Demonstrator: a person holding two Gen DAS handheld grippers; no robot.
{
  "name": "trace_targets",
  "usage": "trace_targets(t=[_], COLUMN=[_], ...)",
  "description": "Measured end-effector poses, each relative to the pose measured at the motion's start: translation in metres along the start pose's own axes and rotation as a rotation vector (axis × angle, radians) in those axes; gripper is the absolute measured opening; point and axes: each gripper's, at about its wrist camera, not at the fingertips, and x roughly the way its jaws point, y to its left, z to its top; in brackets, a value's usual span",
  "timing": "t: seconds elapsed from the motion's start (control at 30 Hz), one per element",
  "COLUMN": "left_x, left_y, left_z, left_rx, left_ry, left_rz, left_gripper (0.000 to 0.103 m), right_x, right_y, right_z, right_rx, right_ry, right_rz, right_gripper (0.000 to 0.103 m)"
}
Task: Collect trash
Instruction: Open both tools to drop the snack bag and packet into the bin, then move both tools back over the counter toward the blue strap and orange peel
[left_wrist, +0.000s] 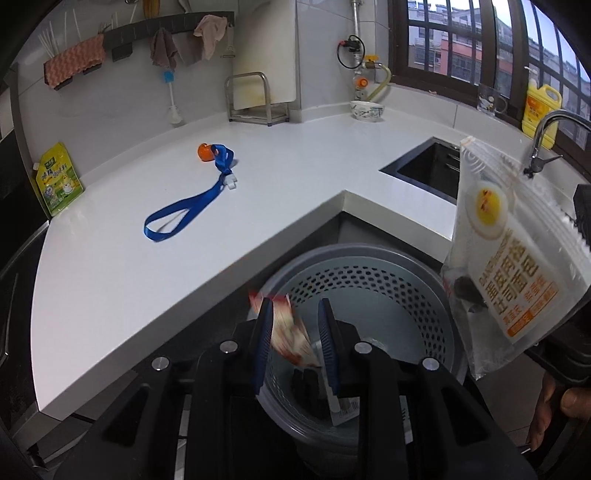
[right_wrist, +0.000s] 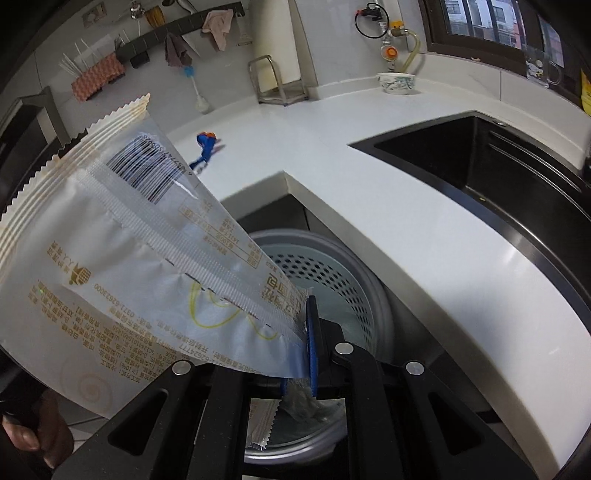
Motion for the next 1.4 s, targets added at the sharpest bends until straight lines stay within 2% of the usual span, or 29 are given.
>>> trace_targets(t=[0.2,0.33,0.37,0.4,0.43,0.47,0.53,0.7,0.93,1.07,1.4], left_x=[0.009,0.019,0.02,0.02,0.021,0.02,0.02,0.022,0.019,0.016,-0.001], left_y=[-0.012,-0.014,-0.012,-0.011,-0.008,-0.005,0.0,0.01,0.031,0.05,0.096], left_z=[-0.005,-0.006,-0.005,-0.005,-0.005,-0.006,-0.006,-0.008,-0.006,0.0,0.029], left_rx=[0.019,0.024,0.016,0.008,-0.001,-0.007,-0.019,-0.036,-0.084,-0.126,-0.201], left_ry=[0.011,0.024,0.027,0.028,0.029,0.025,0.013,0.02,0.012,0.008,-0.074], left_rz=[-0.032,-0.017,-0.008,-0.004,0.0,0.01,0.025,0.046,0.07,0.091,0.164], left_gripper=[0.025,0.025,0.026,0.028,0.036,0.049,0.061,0.062,0.072,0.073,0.084], right_x=[0.011,0.023,0.025,0.027,0.027,0.026,0.026,0.022,0.015,0.012,0.014], right_y=[-0.005,-0.008,-0.008,-0.009,-0.009,-0.01,-0.011,-0.013,-0.013,-0.009,0.033], right_z=[-0.013,-0.014,-0.014,-0.014,-0.014,-0.015,-0.015,-0.015,-0.01,-0.003,0.036], right_rx=[0.018,0.025,0.027,0.031,0.036,0.042,0.045,0.06,0.077,0.092,0.032], right_ry=[0.03,0.051,0.054,0.055,0.051,0.039,0.033,0.018,0.007,0.0,-0.056], right_rz=[-0.014,-0.027,-0.033,-0.035,-0.037,-0.041,-0.037,-0.019,0.012,0.031,0.075], right_gripper=[0.008,0.01,0.019,0.033,0.039,0.044,0.045,0.052,0.055,0.056,0.065])
